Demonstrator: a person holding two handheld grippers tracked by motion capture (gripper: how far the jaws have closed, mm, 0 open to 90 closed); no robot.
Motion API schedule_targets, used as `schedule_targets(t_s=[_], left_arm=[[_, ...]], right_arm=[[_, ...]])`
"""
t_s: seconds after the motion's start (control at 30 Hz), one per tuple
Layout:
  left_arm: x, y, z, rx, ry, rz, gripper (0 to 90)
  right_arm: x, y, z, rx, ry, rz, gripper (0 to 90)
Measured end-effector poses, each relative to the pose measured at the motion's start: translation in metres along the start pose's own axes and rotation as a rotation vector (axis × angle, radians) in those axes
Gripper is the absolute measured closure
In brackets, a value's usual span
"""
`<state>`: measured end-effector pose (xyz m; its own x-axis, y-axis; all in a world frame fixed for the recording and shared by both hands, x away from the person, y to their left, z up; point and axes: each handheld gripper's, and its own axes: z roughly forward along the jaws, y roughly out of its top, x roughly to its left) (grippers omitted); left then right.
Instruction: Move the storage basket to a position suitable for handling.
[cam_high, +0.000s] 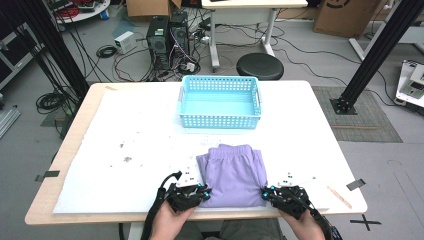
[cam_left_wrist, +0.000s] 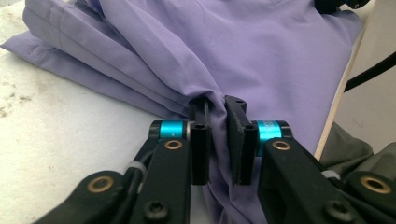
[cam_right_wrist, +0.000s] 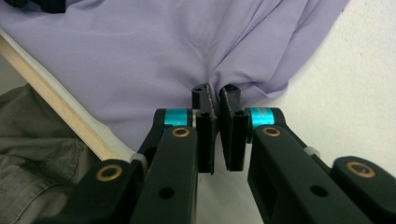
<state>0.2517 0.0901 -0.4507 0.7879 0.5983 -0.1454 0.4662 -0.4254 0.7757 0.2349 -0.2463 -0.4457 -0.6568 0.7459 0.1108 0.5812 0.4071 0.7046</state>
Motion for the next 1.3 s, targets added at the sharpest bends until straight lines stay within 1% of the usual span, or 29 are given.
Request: schedule_targets(t_s=[0.07,0.1,0.13,0.17,0.2,0.23,0.27,0.33,0.4,0.53,0.6,0.63,0.67,0.7,0.73,0.77,0.8,0.83,0.87,0.9,0.93,1.03,1.13,1.17,1.2,1.27,1.3], left_arm=[[0.002,0.001,0.0,0.004,-0.001,0.001,70.8],[0.003,0.001,0.0,0.002,0.005,-0.005,66.6],[0.004,0.002,0.0,-0.001,0.008,-0.012,61.1],[0.006,0.003,-0.001,-0.006,0.004,-0.01,55.5],[0.007,0.004,-0.002,-0.011,0.008,-0.005,52.2],[0.009,0.006,-0.004,-0.012,0.018,0.01,50.3],[0.011,0.009,-0.007,-0.017,0.027,0.022,47.0],[0.015,0.012,-0.012,-0.033,0.037,0.032,43.0],[0.022,0.016,-0.017,-0.057,0.054,0.037,41.8],[0.038,0.025,-0.029,-0.104,0.092,0.045,37.1],[0.047,0.03,-0.032,-0.112,0.121,0.041,30.5],[0.052,0.033,-0.034,-0.117,0.128,0.038,29.5],[0.059,0.035,-0.037,-0.123,0.133,0.046,29.5],[0.065,0.037,-0.039,-0.13,0.14,0.047,29.1],[0.069,0.039,-0.04,-0.14,0.149,0.04,28.8],[0.074,0.041,-0.042,-0.151,0.17,0.033,28.8],[0.08,0.043,-0.043,-0.167,0.173,0.023,28.8],[0.084,0.045,-0.044,-0.17,0.17,0.024,28.8],[0.088,0.047,-0.045,-0.182,0.174,0.021,28.8],[0.092,0.05,-0.045,-0.183,0.186,0.021,29.3],[0.097,0.053,-0.046,-0.186,0.193,0.025,29.5],[0.112,0.061,-0.043,-0.222,0.205,0.013,29.5],[0.125,0.066,-0.038,-0.227,0.2,-0.018,29.5],[0.131,0.069,-0.035,-0.226,0.196,-0.024,29.3],[0.135,0.07,-0.033,-0.222,0.197,-0.03,28.9],[0.142,0.07,-0.03,-0.25,0.221,-0.023,28.8],[0.145,0.07,-0.028,-0.255,0.231,-0.021,28.8]], right_arm=[[0.0,0.001,0.0,-0.007,0.005,-0.014,83.5],[-0.001,0.001,-0.001,-0.015,0.005,-0.023,80.6],[-0.002,0.002,-0.002,-0.024,0.006,-0.026,75.6],[-0.003,0.003,-0.003,-0.039,0.006,-0.025,73.3],[-0.004,0.004,-0.005,-0.049,0.009,-0.023,71.6],[-0.006,0.006,-0.006,-0.062,0.009,-0.032,66.8],[-0.007,0.007,-0.007,-0.075,0.006,-0.03,62.3],[-0.011,0.011,-0.009,-0.098,-0.009,-0.035,57.0],[-0.014,0.015,-0.01,-0.117,-0.019,-0.044,51.5],[-0.025,0.025,-0.011,-0.154,-0.049,-0.069,45.4],[-0.032,0.033,-0.011,-0.184,-0.066,-0.085,43.5],[-0.035,0.035,-0.011,-0.192,-0.071,-0.092,42.6],[-0.037,0.039,-0.011,-0.197,-0.083,-0.092,41.6],[-0.043,0.044,-0.01,-0.21,-0.083,-0.097,41.6],[-0.046,0.049,-0.01,-0.214,-0.086,-0.087,40.9],[-0.049,0.052,-0.009,-0.22,-0.088,-0.082,40.2],[-0.054,0.057,-0.007,-0.231,-0.085,-0.083,40.0],[-0.06,0.063,-0.006,-0.24,-0.083,-0.077,39.1],[-0.063,0.067,-0.005,-0.248,-0.082,-0.065,38.5],[-0.066,0.071,-0.004,-0.263,-0.093,-0.061,37.6],[-0.07,0.076,-0.002,-0.275,-0.101,-0.067,35.8],[-0.078,0.091,0.003,-0.288,-0.119,-0.07,34.5],[-0.084,0.101,0.009,-0.303,-0.126,-0.082,34.4],[-0.085,0.104,0.01,-0.301,-0.127,-0.079,34.2],[-0.087,0.107,0.013,-0.304,-0.132,-0.086,33.5],[-0.091,0.112,0.018,-0.307,-0.135,-0.084,31.9],[-0.093,0.114,0.019,-0.306,-0.134,-0.077,31.7]])
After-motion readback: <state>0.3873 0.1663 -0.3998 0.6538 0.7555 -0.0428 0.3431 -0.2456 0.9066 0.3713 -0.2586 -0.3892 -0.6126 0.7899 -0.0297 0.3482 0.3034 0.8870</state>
